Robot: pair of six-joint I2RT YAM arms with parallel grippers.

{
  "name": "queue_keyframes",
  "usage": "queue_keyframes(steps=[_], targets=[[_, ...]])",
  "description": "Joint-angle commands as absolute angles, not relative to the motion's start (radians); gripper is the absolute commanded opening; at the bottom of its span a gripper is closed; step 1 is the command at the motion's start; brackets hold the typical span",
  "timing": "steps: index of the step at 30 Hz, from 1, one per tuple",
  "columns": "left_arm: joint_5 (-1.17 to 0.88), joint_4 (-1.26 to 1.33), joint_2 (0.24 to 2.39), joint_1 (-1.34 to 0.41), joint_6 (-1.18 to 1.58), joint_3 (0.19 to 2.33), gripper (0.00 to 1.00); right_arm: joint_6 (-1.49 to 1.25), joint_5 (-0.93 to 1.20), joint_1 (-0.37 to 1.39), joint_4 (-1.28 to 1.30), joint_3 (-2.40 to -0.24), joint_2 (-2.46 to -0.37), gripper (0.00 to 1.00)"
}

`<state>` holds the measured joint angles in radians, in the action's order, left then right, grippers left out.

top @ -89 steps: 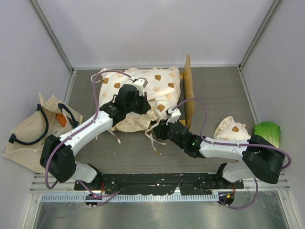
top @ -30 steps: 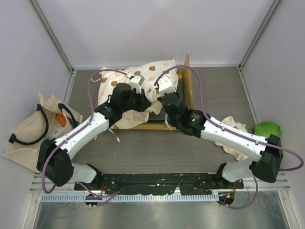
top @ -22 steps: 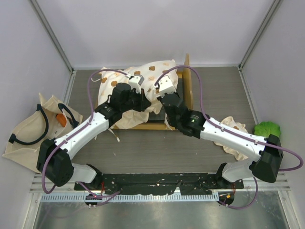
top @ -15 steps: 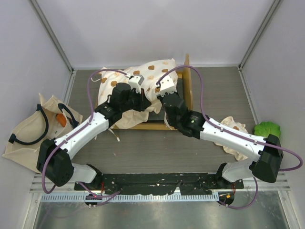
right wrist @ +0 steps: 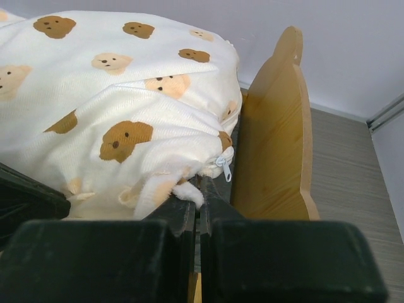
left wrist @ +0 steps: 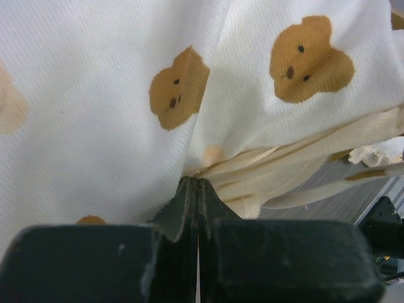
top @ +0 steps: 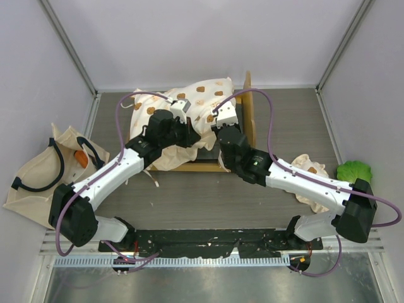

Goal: Set up the pet bed

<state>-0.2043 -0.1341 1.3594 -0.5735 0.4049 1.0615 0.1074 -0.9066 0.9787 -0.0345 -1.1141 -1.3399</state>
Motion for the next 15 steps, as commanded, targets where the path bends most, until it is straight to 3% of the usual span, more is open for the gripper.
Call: queue_keyframes(steps=[1, 6, 15], targets=[[-0.196, -0.164, 1.368, -0.561, 0.4, 1.062, 0.0, 0.067, -0.946, 0.976, -0.143, -1.135, -1.269, 0.01], [-0.199, -0.166, 1.379, -0.561, 0.4, 1.062, 0.0, 0.126, -0.963, 0.971, -0.229, -1.127, -1.284, 0.01], [-0.187, -0.173, 1.37, -0.561, 0.397, 1.06, 0.0, -0.008, -0.871, 0.973, -0.006, -1.155, -1.325, 0.02]])
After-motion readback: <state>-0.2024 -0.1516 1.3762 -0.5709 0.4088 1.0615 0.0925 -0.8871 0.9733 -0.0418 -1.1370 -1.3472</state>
